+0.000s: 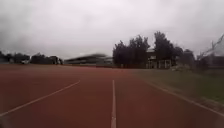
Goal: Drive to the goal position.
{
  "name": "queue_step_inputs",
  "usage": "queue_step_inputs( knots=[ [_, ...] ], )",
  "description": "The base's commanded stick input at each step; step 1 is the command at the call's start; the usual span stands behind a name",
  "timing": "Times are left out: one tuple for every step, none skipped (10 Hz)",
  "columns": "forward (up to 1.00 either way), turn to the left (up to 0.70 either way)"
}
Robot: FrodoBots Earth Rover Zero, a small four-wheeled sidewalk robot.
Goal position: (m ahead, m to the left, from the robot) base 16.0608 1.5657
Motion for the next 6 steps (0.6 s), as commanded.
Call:
queue_step_inputs(
  knots=[
    [0.7,0.0],
    [0.7,0.0],
    [0.7,0.0],
    [0.7,0.0],
    [0.7,0.0],
    [0.7,0.0]
  ],
)
